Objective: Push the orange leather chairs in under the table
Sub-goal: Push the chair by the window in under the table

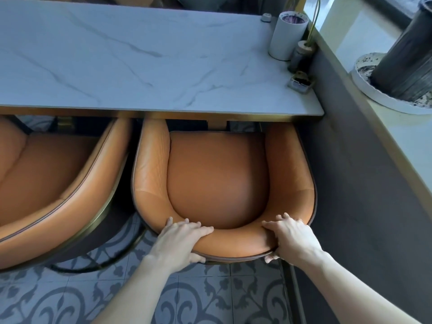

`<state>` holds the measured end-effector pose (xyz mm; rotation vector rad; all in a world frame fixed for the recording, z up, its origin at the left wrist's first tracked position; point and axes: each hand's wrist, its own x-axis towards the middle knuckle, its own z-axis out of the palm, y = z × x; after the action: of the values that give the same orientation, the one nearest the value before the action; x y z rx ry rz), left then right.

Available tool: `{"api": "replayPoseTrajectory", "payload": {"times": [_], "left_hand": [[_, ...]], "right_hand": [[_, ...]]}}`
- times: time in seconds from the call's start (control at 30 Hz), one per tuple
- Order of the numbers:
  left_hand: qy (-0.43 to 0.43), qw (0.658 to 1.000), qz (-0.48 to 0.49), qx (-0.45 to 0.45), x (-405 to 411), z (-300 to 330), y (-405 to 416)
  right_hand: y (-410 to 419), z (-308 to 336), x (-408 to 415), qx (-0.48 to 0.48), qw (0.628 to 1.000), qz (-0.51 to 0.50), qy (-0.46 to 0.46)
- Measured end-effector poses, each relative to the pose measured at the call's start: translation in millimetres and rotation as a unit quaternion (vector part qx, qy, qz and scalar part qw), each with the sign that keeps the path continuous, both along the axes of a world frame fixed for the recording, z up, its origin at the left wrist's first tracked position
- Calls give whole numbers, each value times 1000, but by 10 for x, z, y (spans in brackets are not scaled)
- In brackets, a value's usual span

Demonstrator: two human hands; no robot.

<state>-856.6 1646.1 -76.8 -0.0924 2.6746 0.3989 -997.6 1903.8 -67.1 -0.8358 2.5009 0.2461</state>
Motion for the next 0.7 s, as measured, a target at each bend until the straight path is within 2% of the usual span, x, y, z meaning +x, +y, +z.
{"api": "replayPoseTrajectory", "payload": {"times": [0.3, 0.43, 0.7], "left_hand": [[8, 1000, 15, -6, -5, -12, 123], [27, 999, 39, 4, 41, -38, 173], [-57, 996, 67, -8, 64, 214, 344]], "right_hand": [[57, 18, -58, 0, 1000, -1, -2], [131, -41, -12, -32, 999, -1, 5], [246, 15, 190, -65, 998, -11, -7]]}}
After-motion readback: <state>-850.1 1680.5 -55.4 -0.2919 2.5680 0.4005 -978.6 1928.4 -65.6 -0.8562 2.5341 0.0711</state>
